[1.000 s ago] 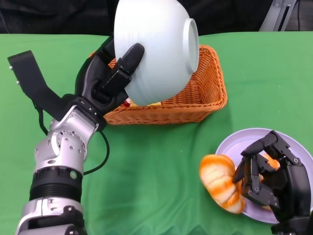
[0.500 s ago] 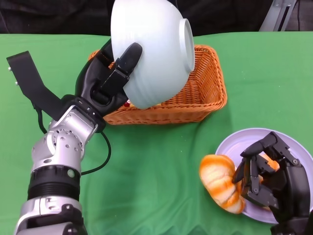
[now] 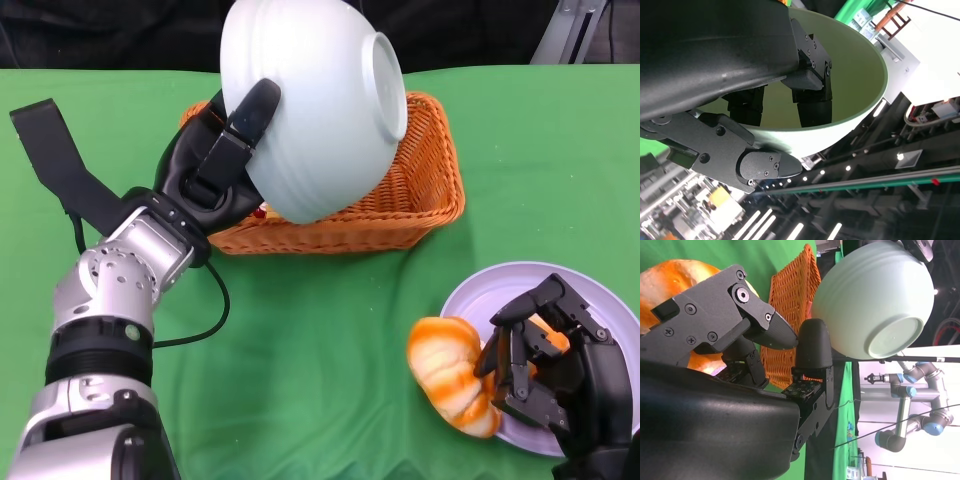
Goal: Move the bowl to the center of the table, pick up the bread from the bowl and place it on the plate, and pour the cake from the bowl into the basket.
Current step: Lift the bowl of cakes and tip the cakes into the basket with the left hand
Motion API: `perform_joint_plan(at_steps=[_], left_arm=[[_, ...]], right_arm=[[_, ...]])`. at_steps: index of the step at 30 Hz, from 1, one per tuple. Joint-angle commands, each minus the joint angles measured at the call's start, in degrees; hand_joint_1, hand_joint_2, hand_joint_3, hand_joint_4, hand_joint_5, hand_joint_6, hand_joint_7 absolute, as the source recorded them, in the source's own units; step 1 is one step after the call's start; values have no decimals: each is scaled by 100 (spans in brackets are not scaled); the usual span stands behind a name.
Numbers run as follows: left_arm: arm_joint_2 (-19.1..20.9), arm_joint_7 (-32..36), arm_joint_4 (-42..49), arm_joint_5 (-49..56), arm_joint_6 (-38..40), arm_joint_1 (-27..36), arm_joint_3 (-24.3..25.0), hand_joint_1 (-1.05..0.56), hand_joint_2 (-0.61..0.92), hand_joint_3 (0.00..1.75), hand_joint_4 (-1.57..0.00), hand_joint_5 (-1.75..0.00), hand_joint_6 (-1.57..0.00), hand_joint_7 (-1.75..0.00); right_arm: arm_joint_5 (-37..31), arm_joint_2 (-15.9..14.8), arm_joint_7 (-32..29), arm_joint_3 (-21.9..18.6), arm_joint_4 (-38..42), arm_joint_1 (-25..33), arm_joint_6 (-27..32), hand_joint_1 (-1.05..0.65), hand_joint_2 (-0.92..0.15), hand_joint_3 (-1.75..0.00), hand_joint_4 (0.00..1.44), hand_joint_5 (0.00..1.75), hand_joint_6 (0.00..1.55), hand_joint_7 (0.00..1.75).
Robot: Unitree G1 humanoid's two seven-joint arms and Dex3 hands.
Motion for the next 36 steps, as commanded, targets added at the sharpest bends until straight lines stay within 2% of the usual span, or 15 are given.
perform_joint_plan(at_steps=[1, 14, 27, 32, 36], left_arm=[[132, -295, 125, -115, 22, -202, 84, -15, 92, 48, -65, -175, -64, -161], [209, -507, 502, -156, 183, -384, 288, -13, 89, 43, -65, -175, -64, -164], [257, -830, 766, -171, 183, -513, 439, -14, 90, 42, -67, -173, -66, -160], [252, -924, 551, 40, -285, -418, 291, -17, 92, 40, -65, -172, -65, -157], [280, -982, 388, 140, -617, -394, 172, -18, 92, 38, -65, -174, -70, -151]], right_arm=[[-40, -8, -90, -14, 34, -21, -68, -17, -57, -118, 84, 175, 55, 174], [44, -7, 5, -8, 89, -55, -91, -17, -56, -122, 83, 175, 55, 175], [26, -23, -5, -20, 165, -87, -113, -16, -56, -121, 83, 175, 54, 175], [81, -31, 81, -20, 204, -101, -143, -16, -57, -121, 83, 175, 54, 174], [54, -14, 45, -34, 237, -107, -176, -16, -57, -120, 83, 175, 55, 174]])
